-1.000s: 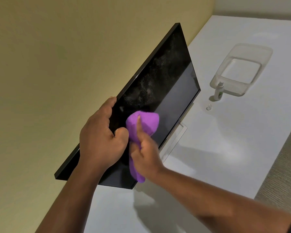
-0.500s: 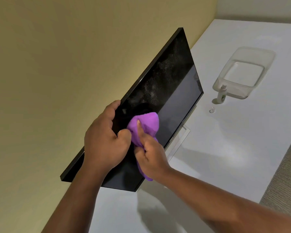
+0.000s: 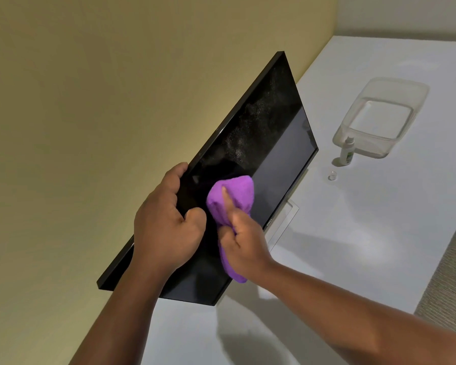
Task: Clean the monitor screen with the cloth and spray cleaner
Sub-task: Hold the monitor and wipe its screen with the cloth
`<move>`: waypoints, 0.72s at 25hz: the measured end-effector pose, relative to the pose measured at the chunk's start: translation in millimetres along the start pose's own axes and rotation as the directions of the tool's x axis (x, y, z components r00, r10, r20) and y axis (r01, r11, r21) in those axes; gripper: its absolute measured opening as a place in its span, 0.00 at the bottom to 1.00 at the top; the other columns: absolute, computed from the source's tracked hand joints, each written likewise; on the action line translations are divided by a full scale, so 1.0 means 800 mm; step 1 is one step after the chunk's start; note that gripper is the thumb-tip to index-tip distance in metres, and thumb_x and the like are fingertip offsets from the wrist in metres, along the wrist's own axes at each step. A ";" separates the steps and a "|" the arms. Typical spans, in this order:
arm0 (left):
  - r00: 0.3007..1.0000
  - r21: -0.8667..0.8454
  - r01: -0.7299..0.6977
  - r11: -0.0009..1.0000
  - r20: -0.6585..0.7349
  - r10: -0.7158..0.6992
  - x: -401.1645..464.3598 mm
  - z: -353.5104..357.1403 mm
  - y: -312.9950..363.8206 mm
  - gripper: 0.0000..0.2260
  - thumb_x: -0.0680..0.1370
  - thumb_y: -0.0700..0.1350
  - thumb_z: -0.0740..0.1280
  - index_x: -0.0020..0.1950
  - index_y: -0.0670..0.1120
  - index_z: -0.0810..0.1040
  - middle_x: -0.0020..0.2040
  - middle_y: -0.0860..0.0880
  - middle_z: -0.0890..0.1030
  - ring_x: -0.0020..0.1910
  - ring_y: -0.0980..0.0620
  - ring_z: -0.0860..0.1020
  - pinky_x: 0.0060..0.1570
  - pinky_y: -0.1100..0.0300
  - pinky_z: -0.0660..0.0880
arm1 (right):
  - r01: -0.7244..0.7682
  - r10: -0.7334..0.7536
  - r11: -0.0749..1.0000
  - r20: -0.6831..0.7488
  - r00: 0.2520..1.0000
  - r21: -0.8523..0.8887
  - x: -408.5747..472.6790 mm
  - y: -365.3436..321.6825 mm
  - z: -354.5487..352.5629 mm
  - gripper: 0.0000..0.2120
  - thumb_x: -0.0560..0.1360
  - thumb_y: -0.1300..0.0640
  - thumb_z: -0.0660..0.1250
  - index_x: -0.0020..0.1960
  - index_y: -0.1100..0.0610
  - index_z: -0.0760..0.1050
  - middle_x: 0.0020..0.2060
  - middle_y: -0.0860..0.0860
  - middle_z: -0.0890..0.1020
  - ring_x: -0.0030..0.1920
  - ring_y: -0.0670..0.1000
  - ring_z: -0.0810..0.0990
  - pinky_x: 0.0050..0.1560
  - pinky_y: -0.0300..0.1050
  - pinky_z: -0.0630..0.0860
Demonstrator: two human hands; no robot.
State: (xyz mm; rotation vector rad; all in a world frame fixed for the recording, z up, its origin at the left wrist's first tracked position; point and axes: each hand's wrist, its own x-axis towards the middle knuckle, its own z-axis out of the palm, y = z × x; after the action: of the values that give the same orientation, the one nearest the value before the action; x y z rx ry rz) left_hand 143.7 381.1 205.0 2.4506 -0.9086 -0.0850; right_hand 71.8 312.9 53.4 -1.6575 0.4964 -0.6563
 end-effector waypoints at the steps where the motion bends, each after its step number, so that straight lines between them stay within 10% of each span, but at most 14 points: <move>1: 1.000 -0.001 -0.007 1.000 -0.001 0.007 0.000 0.001 -0.001 0.37 0.65 0.49 0.61 0.76 0.55 0.68 0.51 0.62 0.80 0.37 0.57 0.78 0.41 0.60 0.72 | -0.036 0.037 0.999 -0.059 0.998 0.020 0.010 0.001 -0.002 0.38 0.75 0.55 0.57 0.80 0.34 0.49 0.36 0.49 0.75 0.34 0.48 0.73 0.41 0.50 0.77; 6: 1.000 -0.018 -0.001 1.000 0.018 0.002 0.003 0.000 -0.004 0.39 0.66 0.49 0.62 0.79 0.54 0.64 0.72 0.59 0.76 0.60 0.54 0.79 0.54 0.61 0.70 | 0.153 -0.155 0.982 0.012 0.988 0.110 0.040 -0.033 0.011 0.35 0.78 0.52 0.58 0.81 0.36 0.49 0.52 0.48 0.82 0.50 0.51 0.83 0.56 0.48 0.81; 9: 1.000 -0.020 0.000 1.000 0.028 0.001 0.002 0.000 -0.003 0.40 0.66 0.49 0.62 0.80 0.57 0.61 0.75 0.61 0.72 0.58 0.49 0.81 0.56 0.56 0.74 | 0.106 -0.110 0.992 0.074 0.991 0.063 0.018 -0.020 0.001 0.37 0.77 0.57 0.58 0.80 0.33 0.52 0.50 0.43 0.82 0.48 0.44 0.80 0.54 0.48 0.79; 18: 0.999 -0.055 0.014 0.998 0.037 -0.012 0.003 -0.002 -0.005 0.41 0.66 0.49 0.62 0.81 0.55 0.61 0.57 0.70 0.77 0.45 0.71 0.77 0.42 0.71 0.67 | 0.121 -0.121 0.993 0.137 0.983 0.005 0.042 -0.065 -0.019 0.34 0.78 0.55 0.58 0.81 0.37 0.53 0.61 0.50 0.82 0.58 0.52 0.81 0.58 0.58 0.79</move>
State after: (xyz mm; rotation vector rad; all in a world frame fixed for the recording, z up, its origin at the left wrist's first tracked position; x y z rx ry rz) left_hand 148.3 383.3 204.8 2.4117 -0.8936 -0.1574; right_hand 84.9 289.8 111.4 -1.7321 0.2996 -0.6256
